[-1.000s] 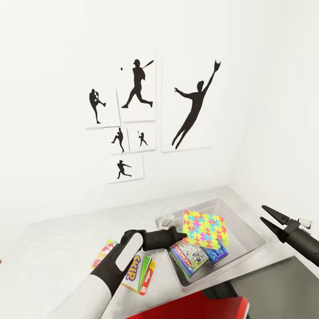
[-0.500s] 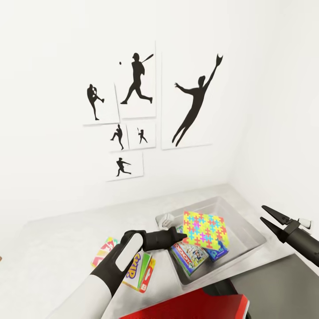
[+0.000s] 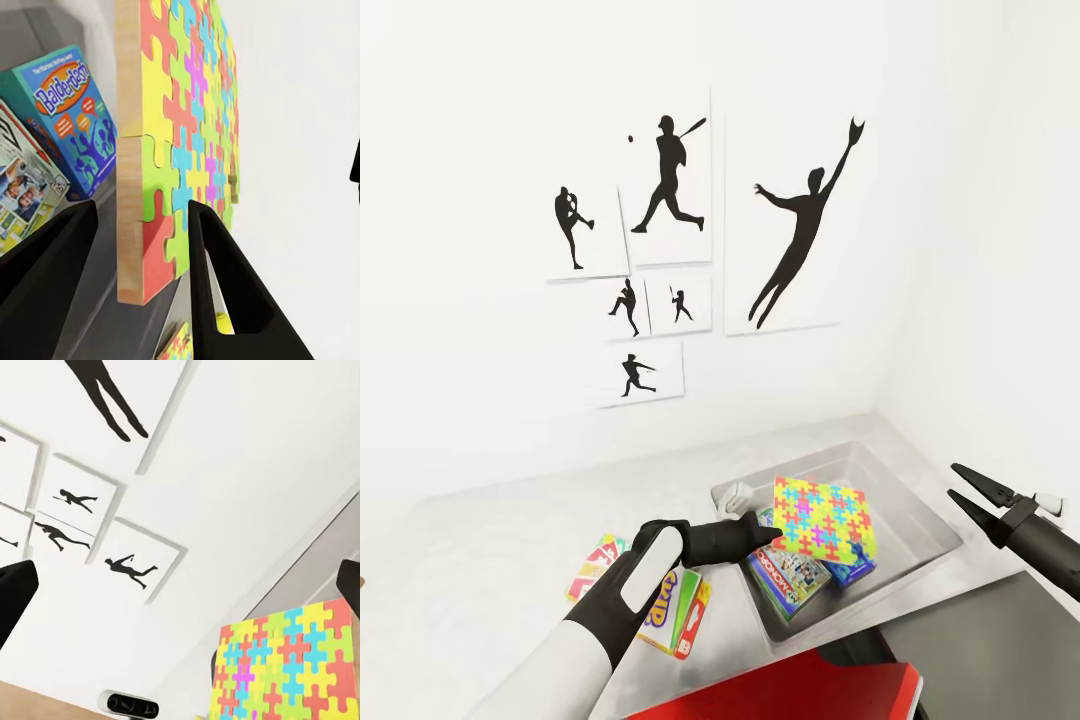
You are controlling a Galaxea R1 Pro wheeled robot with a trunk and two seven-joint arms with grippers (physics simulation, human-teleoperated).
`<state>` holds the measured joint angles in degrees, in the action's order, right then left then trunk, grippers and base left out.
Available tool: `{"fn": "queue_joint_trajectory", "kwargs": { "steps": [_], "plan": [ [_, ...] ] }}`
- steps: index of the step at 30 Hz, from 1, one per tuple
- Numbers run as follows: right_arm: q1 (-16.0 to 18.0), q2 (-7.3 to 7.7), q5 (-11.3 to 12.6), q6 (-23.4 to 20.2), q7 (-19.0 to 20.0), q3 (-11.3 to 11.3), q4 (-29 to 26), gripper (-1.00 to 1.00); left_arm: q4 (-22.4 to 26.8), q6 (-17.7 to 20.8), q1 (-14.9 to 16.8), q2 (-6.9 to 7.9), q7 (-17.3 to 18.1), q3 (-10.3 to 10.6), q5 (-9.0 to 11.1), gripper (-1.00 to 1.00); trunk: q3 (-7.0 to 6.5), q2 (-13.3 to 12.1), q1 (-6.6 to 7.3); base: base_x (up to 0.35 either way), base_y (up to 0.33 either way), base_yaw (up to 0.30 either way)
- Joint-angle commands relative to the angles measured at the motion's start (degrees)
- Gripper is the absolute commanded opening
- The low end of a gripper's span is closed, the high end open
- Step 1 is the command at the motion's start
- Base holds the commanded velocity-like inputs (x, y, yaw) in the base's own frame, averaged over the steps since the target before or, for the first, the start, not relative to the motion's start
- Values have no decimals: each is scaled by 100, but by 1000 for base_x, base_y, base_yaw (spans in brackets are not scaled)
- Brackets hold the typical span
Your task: Put all the toys in the child's room - the three board games (two on the bed and one on the table), the two jigsaw puzzles on the table, and the tennis ball on the table - inside the toy box on the table in the child's room.
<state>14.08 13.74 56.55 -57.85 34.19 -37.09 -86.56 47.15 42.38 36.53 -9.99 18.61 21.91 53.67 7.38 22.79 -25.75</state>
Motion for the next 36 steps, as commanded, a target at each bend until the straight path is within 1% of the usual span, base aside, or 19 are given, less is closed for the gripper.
{"fn": "queue_joint_trajectory", "kwargs": {
  "steps": [1,4,7,10,14,18,20,24,36],
  "plan": [
    [7,-1,-27,-29,35,-9,2,100,0,20,7,-1,11,-2,0,-100,12,12,-3,0,0,0],
    [7,-3,-29,-28,34,-9,3,100,4,17,7,-1,11,-2,15,-100,12,12,-3,0,0,0],
    [7,-7,-30,-28,34,-9,5,100,10,18,4,-1,11,-1,124,-100,12,12,-3,0,0,0],
    [7,-10,-28,-26,34,-9,5,100,31,31,5,-1,11,6,190,-100,12,12,-3,0,0,0],
    [7,-11,-24,-25,33,-9,1,100,66,142,7,-1,11,13,216,-100,12,12,-3,0,0,0],
    [7,-14,-24,-25,35,-9,2,100,273,304,7,-1,11,9,232,-100,12,12,-3,0,0,0],
    [6,-17,-22,-25,35,-9,1,100,388,374,8,-1,11,9,277,-100,12,12,-3,0,0,0],
    [7,-20,-21,-25,35,-9,2,100,457,427,8,-1,11,14,361,-100,12,12,-3,0,0,0],
    [7,-20,-21,-25,35,-9,1,100,479,452,11,-1,11,15,382,-100,12,12,-3,0,0,0]
  ]
}}
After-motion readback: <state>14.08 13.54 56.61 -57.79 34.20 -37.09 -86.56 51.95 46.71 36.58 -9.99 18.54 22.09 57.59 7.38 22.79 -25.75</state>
